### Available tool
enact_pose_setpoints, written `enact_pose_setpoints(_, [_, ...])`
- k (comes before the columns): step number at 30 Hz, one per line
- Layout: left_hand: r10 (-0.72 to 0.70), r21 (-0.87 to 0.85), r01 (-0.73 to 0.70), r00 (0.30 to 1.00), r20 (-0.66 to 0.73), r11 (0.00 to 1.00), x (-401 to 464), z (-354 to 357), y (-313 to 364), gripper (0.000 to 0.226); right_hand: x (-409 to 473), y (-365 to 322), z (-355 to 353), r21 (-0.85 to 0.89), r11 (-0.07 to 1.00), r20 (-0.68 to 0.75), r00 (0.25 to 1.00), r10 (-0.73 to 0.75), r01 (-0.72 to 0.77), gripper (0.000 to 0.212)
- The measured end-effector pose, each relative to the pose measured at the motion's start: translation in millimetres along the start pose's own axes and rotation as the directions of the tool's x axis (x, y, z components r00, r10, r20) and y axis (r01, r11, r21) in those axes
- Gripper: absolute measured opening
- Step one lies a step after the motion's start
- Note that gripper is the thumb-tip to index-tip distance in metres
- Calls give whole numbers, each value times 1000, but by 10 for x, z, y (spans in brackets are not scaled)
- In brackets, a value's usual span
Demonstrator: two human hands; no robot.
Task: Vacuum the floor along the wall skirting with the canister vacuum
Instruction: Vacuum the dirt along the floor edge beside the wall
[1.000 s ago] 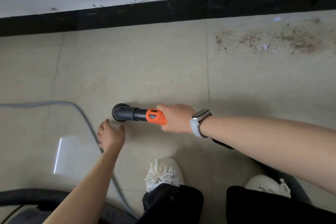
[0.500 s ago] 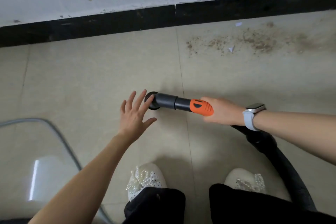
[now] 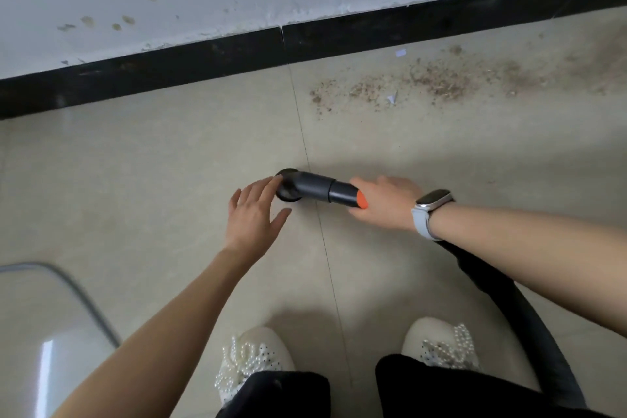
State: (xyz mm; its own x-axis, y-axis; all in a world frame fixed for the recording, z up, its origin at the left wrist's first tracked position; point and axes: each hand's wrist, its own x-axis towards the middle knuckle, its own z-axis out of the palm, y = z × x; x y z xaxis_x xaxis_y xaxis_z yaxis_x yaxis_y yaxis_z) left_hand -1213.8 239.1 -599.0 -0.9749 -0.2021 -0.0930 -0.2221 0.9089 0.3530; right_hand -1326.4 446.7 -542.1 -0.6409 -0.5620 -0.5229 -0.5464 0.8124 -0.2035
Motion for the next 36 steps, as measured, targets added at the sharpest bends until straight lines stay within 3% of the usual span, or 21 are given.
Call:
enact_pose_setpoints(4, [-227, 131, 197, 932, 283, 972, -118, 104, -82, 81, -8, 398, -107, -9, 988, -90, 984, 152, -154, 33])
enact_pose_setpoints(7, [-286, 184, 234, 894, 344, 955, -100, 147, -129, 88, -136, 435, -71, -2, 992, -48, 991, 125, -126, 32])
enact_pose_setpoints(11, [-361, 71, 357, 884, 298, 931, -9, 167, -116, 88, -320, 165, 200, 7, 998, 87, 994, -62, 62, 30])
enact_pose_setpoints(13, [-402, -9, 419, 877, 264, 908, 5, 156, -152, 84, -300, 76, 238, -2, 996, 83, 992, -91, 91, 29])
enact_pose_setpoints(20, [-481, 38, 488, 841, 249, 872, -123, 83, -371, 76, -21, 111, -40, -64, 996, -95, 994, 51, -57, 33])
enact_pose_setpoints(26, [-551, -10, 566, 805, 221, 824, -162, 81, -407, 71, -219, -265, 239, -4, 982, 81, 979, -188, 189, 29])
enact_pose_setpoints(29, [-553, 1, 568, 800, 230, 823, -127, 105, -355, 71, -288, -103, 226, -3, 990, 74, 987, -141, 142, 30])
enact_pose_setpoints(34, [-501, -8, 516, 836, 224, 857, -36, 138, -220, 66, -337, 310, 88, -67, 995, -60, 996, 67, -71, 35])
enact_pose_setpoints(36, [-484, -10, 499, 846, 222, 867, -19, 133, -205, 64, -354, 290, 128, -71, 996, -57, 997, 48, -52, 32])
